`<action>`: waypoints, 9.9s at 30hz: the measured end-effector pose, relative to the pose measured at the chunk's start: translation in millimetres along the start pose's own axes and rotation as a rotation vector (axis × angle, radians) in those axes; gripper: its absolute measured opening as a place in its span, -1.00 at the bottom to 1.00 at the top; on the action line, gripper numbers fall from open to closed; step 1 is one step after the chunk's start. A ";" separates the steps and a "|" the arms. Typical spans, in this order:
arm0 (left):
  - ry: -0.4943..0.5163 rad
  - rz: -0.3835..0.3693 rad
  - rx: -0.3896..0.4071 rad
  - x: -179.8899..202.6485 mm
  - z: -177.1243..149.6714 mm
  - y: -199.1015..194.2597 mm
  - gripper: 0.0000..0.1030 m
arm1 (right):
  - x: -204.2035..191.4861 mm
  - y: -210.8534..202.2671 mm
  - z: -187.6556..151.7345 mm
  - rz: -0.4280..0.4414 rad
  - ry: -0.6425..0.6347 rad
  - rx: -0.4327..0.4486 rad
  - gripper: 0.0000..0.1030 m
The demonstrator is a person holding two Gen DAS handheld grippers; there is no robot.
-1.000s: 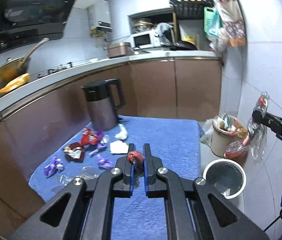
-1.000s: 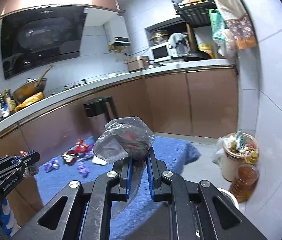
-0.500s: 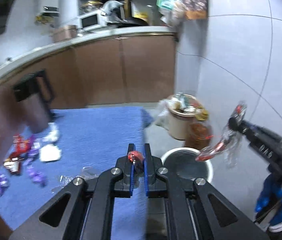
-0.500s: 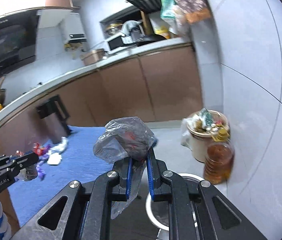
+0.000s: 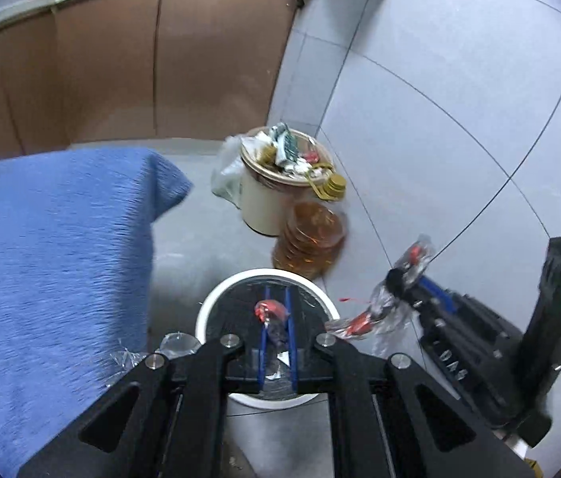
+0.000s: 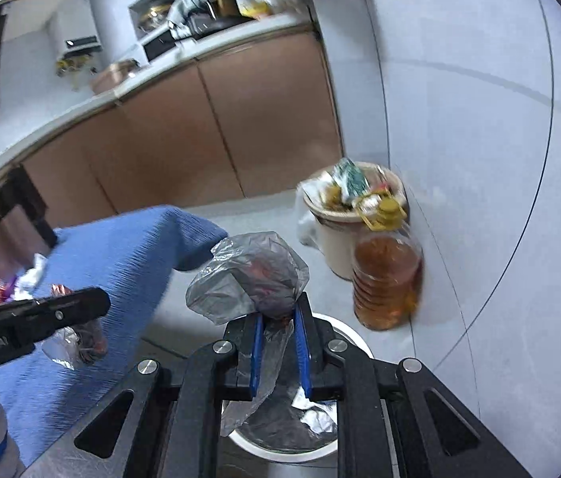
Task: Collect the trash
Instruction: 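Carry the plastic bag and red wrapper in both tools to the trash bin, then open both tools to drop the bag and wrapper into the bin, then move both tools back toward the towel with remaining wrappers, then grasp the red wrapper with the left tool while the right tool grasps the purple lid, then carry the red wrapper and purple lid in both tools over the bin, then open both tools to drop the wrapper and lid into the bin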
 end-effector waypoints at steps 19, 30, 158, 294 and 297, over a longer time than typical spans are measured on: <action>-0.060 -0.092 -0.033 -5.9 3.9 31.6 -0.78 | 30.3 25.6 -13.9 -0.114 0.042 -0.057 0.09; -0.099 -0.131 -0.024 -10.7 3.9 40.1 -0.04 | 27.7 9.1 -15.6 -0.144 0.039 -0.036 0.14; -0.472 0.390 0.302 -433.8 -158.7 -281.5 -0.92 | -547.4 161.1 -68.2 0.490 -0.498 -0.482 -0.75; -0.085 0.275 0.204 -30.1 -33.4 -77.7 -0.16 | -17.2 -34.4 -16.4 -0.029 -0.040 0.042 0.15; -0.083 0.350 0.242 -36.9 -45.7 -108.8 -0.16 | -41.2 -51.4 -16.5 0.017 -0.075 0.067 0.17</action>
Point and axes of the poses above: each gripper's, at about its wrist camera, not at the fingertips, and y roughly the way its jaws point, x to its right, z to its top, the point moved 1 cm from there along y, roughly the way its jaws point, and after that the axes turned 13 degrees about y, right-handed, at the moved point
